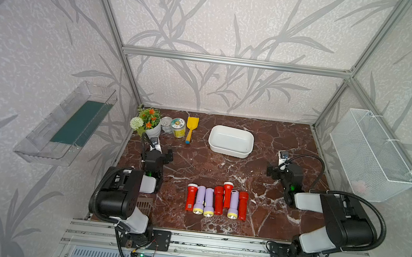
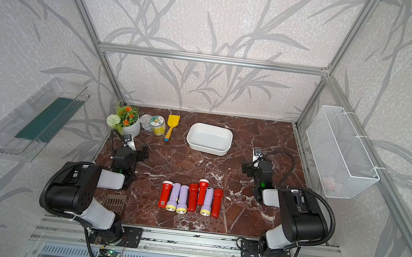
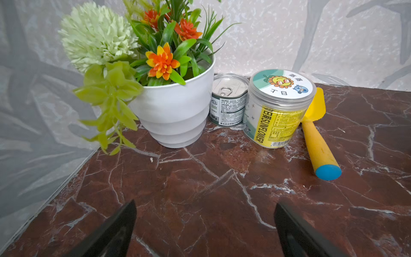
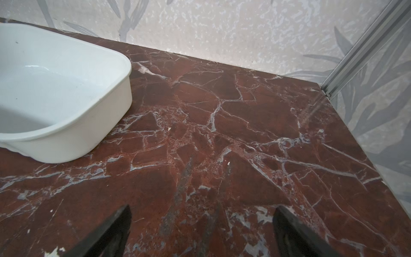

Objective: Put the flashlights into the storage boxes
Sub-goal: Pick up the flashlight from the center of the board.

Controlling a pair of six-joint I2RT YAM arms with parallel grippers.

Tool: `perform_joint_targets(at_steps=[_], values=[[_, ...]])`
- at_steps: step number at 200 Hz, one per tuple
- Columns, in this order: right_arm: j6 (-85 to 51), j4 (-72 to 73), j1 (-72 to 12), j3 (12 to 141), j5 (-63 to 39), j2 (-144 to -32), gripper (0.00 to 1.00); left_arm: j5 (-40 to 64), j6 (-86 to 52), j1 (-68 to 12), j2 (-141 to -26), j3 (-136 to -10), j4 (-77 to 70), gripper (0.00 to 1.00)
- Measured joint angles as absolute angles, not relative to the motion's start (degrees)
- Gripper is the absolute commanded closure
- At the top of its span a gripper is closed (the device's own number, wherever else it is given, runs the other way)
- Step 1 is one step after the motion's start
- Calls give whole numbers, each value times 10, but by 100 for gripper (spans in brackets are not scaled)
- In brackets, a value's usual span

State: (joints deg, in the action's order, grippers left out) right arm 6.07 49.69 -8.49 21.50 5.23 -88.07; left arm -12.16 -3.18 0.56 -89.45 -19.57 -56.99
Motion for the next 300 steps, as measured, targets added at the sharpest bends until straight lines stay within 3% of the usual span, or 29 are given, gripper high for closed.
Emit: perform_joint_targets(at_steps=[181, 235, 269, 300], values=[[60, 494, -82, 216, 46, -881, 1, -131, -36, 7, -891, -196, -564, 1], [60, 489, -77, 220, 47, -877, 1, -135, -32, 0, -737, -196, -479, 1], [67, 337, -141, 274, 113, -800, 1, -108, -44, -27, -658, -199, -447, 1], [54, 207, -229, 368, 185, -717, 1, -103, -50, -89, -655, -249, -359, 1]])
